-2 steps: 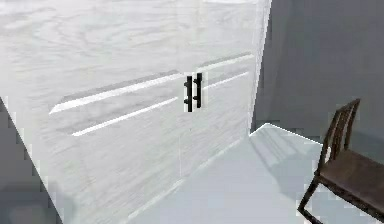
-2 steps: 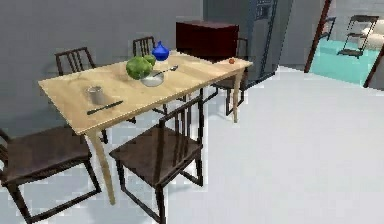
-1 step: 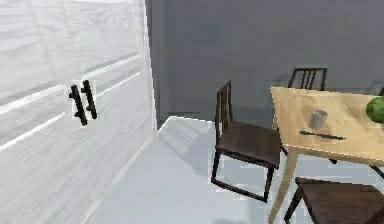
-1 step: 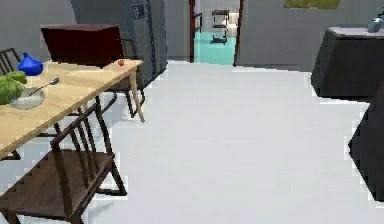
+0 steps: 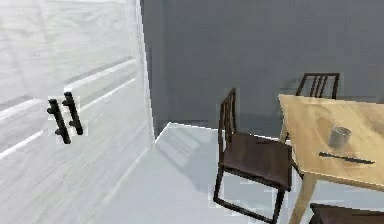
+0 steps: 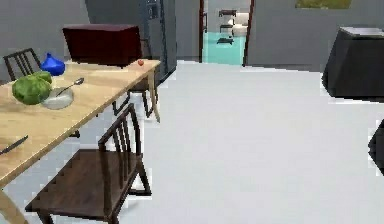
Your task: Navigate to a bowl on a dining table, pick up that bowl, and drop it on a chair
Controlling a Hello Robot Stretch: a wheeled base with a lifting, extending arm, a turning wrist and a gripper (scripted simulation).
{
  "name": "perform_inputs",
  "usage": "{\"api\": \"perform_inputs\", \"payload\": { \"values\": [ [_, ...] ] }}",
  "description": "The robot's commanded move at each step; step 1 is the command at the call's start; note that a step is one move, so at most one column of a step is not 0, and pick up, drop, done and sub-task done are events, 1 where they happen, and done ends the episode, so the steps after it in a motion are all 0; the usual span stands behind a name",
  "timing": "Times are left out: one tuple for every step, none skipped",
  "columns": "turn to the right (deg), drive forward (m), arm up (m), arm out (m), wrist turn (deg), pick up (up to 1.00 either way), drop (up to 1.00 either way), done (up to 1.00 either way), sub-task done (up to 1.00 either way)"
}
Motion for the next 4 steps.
{"api": "perform_inputs", "payload": {
  "values": [
    [12.0,0.0,0.0,0.0,0.0,0.0,0.0,0.0,0.0],
    [0.0,0.45,0.0,0.0,0.0,0.0,0.0,0.0,0.0],
    [45.0,0.0,0.0,0.0,0.0,0.0,0.0,0.0,0.0],
    [42.0,0.0,0.0,0.0,0.0,0.0,0.0,0.0,0.0]
  ]
}}
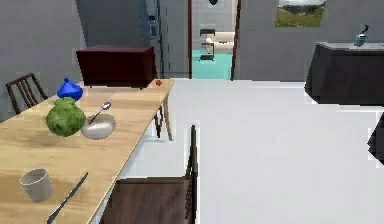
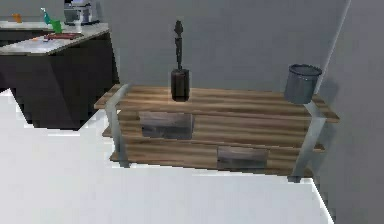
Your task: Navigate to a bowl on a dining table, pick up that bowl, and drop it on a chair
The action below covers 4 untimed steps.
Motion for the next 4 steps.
{"api": "perform_inputs", "payload": {
  "values": [
    [0.0,0.3,0.0,0.0,0.0,0.0,0.0,0.0,0.0],
    [-45.0,0.0,0.0,0.0,0.0,0.0,0.0,0.0,0.0],
    [-45.0,0.0,0.0,0.0,0.0,0.0,0.0,0.0,0.0],
    [-33.0,0.0,0.0,0.0,0.0,0.0,0.0,0.0,0.0]
  ]
}}
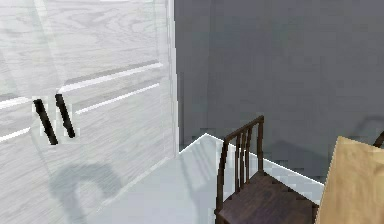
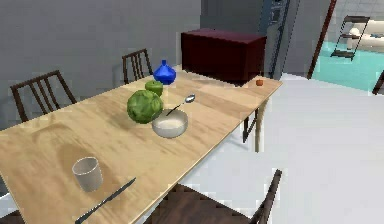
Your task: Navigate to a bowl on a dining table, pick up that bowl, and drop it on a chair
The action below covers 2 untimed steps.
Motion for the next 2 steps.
{"api": "perform_inputs", "payload": {
  "values": [
    [0.0,0.0,0.5,0.0,0.0,0.0,0.0,0.0,0.0],
    [0.0,0.0,0.38,0.0,0.0,0.0,0.0,0.0,0.0]
  ]
}}
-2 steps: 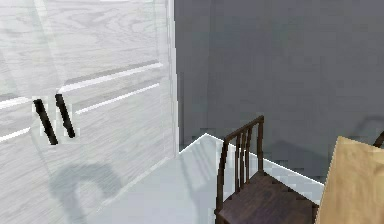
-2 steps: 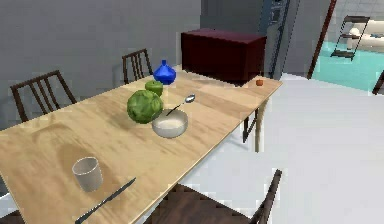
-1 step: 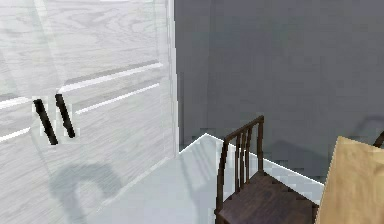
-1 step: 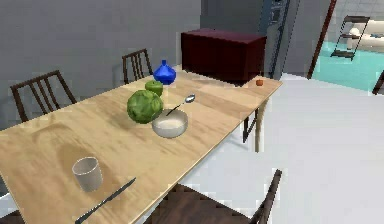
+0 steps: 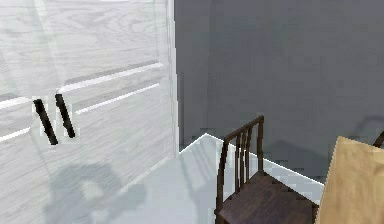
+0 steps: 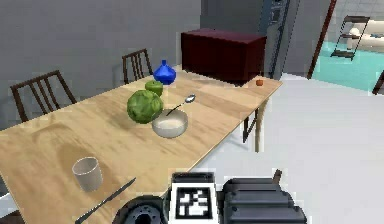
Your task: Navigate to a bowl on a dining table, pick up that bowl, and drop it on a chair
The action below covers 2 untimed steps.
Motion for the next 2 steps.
{"api": "perform_inputs", "payload": {
  "values": [
    [0.0,0.0,0.0,0.5,0.0,0.0,0.0,0.0,0.0],
    [0.0,0.0,0.0,0.0,45.0,0.0,0.0,0.0,0.0]
  ]
}}
